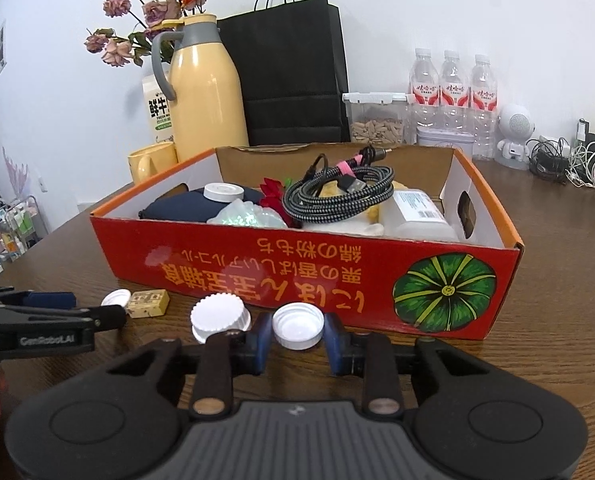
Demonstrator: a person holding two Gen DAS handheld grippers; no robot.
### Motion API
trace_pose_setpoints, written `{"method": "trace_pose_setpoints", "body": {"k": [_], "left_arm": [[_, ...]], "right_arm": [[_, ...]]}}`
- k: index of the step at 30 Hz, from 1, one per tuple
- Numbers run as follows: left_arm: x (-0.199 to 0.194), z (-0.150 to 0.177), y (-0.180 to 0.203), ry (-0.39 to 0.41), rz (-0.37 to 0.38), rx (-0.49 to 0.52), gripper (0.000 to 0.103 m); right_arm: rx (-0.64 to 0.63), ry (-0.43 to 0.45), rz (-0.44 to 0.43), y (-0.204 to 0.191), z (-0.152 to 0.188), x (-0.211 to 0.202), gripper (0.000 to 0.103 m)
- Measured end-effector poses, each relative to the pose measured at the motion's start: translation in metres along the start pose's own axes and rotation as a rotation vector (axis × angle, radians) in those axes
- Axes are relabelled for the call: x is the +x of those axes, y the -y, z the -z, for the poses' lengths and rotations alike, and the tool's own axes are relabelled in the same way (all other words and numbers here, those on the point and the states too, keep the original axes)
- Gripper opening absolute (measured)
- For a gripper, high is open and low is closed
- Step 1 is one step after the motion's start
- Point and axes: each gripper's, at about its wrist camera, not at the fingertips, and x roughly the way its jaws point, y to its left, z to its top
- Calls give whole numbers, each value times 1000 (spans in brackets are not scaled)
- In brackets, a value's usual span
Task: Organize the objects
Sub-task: 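Grasp a flat white cap with the right gripper while the left grasps another white cap, then carry both white caps over the red box and open both grippers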
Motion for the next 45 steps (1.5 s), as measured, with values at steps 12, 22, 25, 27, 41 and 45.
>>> {"method": "trace_pose_setpoints", "body": {"k": [12, 22, 25, 27, 41, 45], "left_arm": [[-6, -2, 1, 71, 62, -4, 29], [-25, -5, 1, 173, 39, -12, 29], [-36, -13, 1, 209, 58, -26, 29], [-43, -22, 3, 241, 72, -26, 29], [-9, -96, 46, 283, 129, -64, 29], [12, -100, 51, 264, 126, -55, 29]], "right_arm": [[-16, 43, -19, -3, 2, -10, 27], [-33, 161, -49, -5, 2, -35, 27], [-46, 211, -57, -6, -7, -44, 27], [-54, 232, -55, -6, -16, -46, 27], [-7, 300, 15, 8, -86, 8, 27], [19, 274, 36, 20, -82, 25, 27]]}}
